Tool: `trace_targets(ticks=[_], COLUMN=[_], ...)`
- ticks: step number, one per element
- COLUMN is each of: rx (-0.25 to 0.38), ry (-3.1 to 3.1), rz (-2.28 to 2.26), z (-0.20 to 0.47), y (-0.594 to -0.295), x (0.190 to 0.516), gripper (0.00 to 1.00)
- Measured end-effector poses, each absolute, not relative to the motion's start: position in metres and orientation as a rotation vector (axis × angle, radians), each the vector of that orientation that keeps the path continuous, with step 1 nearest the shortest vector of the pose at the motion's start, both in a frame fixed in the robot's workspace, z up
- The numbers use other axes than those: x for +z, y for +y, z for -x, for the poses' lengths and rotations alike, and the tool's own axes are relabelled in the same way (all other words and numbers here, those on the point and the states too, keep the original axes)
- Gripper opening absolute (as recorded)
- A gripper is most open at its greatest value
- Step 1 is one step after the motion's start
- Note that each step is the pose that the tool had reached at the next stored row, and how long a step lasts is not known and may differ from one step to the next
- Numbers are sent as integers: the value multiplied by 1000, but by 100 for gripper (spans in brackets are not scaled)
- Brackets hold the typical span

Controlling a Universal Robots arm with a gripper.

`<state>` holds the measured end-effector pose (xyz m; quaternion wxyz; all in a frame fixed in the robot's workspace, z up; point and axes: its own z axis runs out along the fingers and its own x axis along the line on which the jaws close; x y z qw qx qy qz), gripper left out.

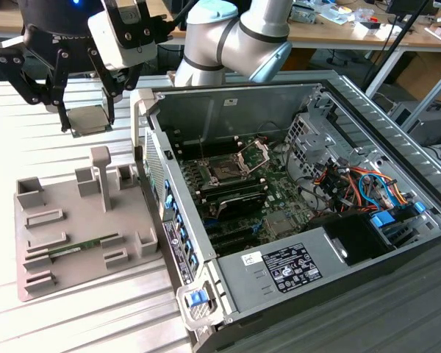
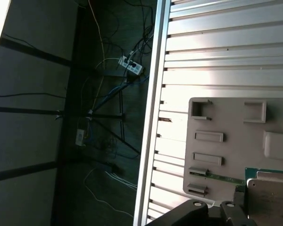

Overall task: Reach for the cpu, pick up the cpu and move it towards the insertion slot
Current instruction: 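Pick up the cpu and move it towards the insertion slot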

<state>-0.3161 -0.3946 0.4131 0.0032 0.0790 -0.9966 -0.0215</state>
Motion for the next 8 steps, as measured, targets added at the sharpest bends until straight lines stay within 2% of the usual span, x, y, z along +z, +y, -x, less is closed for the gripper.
trace_targets(ticks=[8], rx=[-67], ry=[-3125], rz=[-248], z=[311], y=[-395], x=[413], gripper=[55])
